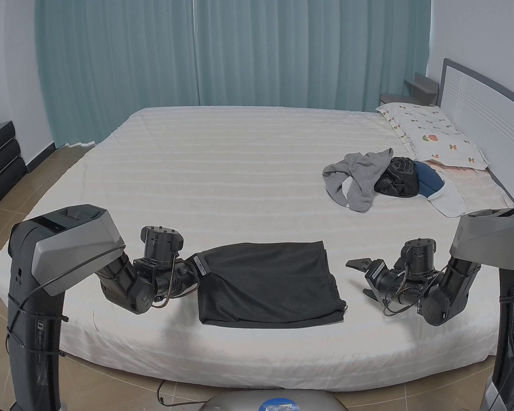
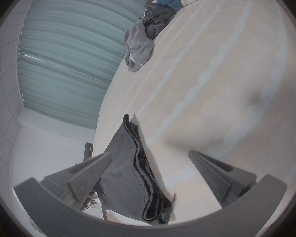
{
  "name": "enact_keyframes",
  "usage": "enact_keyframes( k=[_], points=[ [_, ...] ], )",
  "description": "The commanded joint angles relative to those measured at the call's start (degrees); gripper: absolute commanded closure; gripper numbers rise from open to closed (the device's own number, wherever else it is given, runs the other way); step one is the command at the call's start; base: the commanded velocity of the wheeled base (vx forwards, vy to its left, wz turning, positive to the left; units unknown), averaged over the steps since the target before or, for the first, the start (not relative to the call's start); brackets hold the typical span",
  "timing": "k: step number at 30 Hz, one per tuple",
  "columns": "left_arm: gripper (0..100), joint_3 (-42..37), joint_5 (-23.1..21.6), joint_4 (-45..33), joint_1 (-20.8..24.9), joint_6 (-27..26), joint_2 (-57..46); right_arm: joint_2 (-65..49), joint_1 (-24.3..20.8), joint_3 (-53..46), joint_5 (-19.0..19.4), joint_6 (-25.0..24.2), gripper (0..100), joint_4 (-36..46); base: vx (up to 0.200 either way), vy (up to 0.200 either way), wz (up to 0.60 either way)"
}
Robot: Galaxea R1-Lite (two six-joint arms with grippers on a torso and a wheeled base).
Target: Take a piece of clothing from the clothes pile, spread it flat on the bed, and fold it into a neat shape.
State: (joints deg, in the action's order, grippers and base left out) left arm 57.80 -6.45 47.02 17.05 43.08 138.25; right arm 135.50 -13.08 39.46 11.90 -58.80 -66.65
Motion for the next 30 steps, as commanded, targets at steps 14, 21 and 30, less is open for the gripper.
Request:
enact_keyframes(
  k=[14, 21, 30],
  points=[
    [100, 0.12, 0.03, 0.00, -0.88, 0.07, -0.09, 0.12, -0.02, 0.00, 0.06, 0.00, 0, -0.06, 0.000, 0.200, 0.00],
    [100, 0.12, 0.03, 0.00, -1.23, 0.07, -0.09, 0.12, -0.02, 0.00, -0.03, 0.00, 0, -0.06, 0.000, 0.200, 0.00],
    [100, 0.12, 0.03, 0.00, -1.23, 0.07, -0.09, 0.12, -0.02, 0.00, 0.06, 0.00, 0, -0.06, 0.000, 0.200, 0.00]
  ],
)
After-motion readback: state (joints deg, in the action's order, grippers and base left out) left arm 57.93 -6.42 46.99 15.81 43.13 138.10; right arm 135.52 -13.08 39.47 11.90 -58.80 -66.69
